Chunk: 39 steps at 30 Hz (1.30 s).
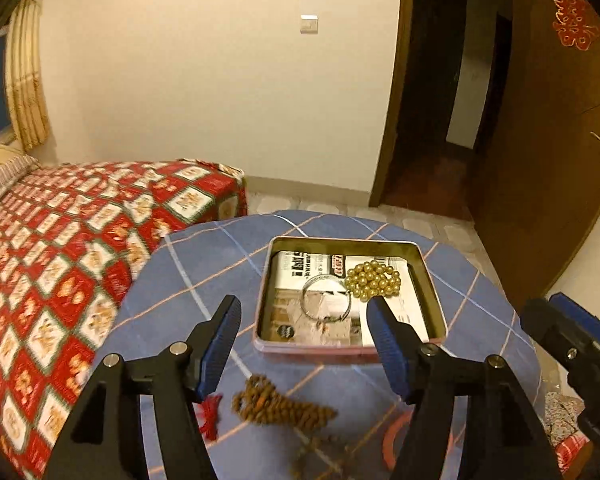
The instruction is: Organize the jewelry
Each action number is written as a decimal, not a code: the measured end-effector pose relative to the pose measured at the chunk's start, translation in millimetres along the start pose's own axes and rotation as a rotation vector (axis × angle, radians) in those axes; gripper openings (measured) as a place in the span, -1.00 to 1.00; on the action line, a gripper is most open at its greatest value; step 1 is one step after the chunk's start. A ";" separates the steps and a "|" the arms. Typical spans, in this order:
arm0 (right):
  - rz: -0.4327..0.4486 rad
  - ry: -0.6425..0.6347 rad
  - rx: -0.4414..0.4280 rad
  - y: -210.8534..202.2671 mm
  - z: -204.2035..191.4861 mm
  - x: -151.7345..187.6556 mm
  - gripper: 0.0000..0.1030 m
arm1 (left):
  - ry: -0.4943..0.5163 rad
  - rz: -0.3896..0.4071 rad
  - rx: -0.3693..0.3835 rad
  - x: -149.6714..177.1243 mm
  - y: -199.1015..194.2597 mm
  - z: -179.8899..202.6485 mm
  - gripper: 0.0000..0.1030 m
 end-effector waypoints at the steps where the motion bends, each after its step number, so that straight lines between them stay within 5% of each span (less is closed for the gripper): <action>1: 0.006 -0.001 0.000 -5.6 -1.5 4.5 0.34 | 0.002 0.014 -0.018 4.0 -9.3 -2.3 0.28; 16: 0.006 -0.065 0.009 -43.3 -18.3 68.6 0.34 | -0.001 0.070 -0.153 64.6 -72.4 -41.7 0.29; 39: -0.015 -0.074 0.031 -44.0 -10.6 99.0 0.34 | 0.012 0.061 -0.219 90.8 -73.5 -50.1 0.30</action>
Point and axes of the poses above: each gripper's, at about its wrist camera, not at the fingertips, and y roughly the way its jaws point, z to its right, x to its underside, the point moved 7 cm from there along y, roughly the way its jaws point, and after that the axes turned 5 degrees about z, right-handed, at the moved point
